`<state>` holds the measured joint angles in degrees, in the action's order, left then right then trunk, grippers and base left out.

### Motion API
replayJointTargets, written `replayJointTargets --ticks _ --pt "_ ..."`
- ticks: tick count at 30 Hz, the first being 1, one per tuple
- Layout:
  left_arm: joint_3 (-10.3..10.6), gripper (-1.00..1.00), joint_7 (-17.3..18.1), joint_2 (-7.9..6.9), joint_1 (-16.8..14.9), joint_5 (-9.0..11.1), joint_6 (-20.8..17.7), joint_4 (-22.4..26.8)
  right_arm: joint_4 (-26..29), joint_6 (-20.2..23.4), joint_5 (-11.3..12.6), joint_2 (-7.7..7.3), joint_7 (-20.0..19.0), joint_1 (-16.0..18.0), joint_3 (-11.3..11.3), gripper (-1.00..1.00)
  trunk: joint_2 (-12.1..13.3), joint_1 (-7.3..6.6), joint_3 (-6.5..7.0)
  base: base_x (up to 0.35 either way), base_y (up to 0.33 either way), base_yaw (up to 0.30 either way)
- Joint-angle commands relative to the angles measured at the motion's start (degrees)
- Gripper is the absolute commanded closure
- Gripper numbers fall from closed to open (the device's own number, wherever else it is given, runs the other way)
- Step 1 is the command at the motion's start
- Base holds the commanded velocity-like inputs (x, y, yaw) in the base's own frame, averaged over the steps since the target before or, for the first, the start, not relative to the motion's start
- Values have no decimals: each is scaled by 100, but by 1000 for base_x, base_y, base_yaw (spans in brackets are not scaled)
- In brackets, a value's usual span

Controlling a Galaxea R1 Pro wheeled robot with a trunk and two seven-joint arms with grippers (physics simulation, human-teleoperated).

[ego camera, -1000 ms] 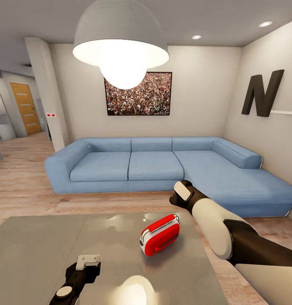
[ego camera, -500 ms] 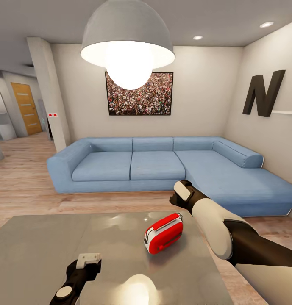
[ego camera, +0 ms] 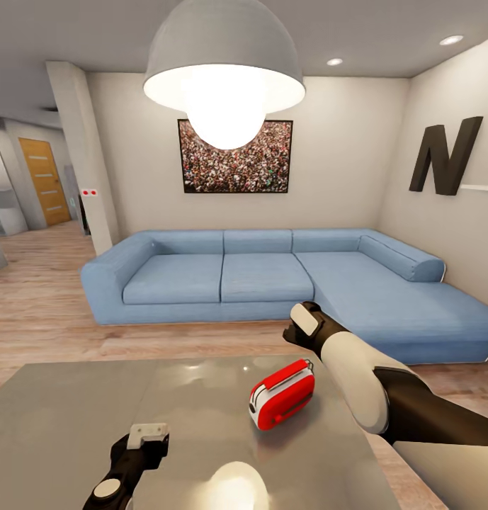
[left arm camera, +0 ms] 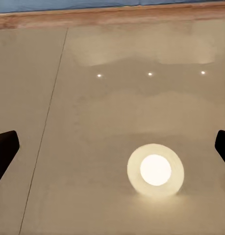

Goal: Turn on the radio receiver that's on the table in the living room.

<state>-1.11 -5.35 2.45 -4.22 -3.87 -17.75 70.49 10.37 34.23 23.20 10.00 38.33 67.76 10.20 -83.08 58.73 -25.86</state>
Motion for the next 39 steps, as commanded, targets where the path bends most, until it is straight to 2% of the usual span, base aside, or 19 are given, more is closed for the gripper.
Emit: replayJointTargets --ticks 1,35,39 --pt "-1 -100 0 -1 0 0 0 0 0 -2 0 0 -12 0 0 -100 0 0 0 5 8 0" --pt "-3 -100 -9 -1 0 -17 9 0 0 -11 0 0 -70 0 0 -100 0 0 0 0 28 0" --pt "-1 -100 -10 3 0 -17 14 0 0 -13 0 0 -77 0 -61 -100 0 0 0 0 0 0"
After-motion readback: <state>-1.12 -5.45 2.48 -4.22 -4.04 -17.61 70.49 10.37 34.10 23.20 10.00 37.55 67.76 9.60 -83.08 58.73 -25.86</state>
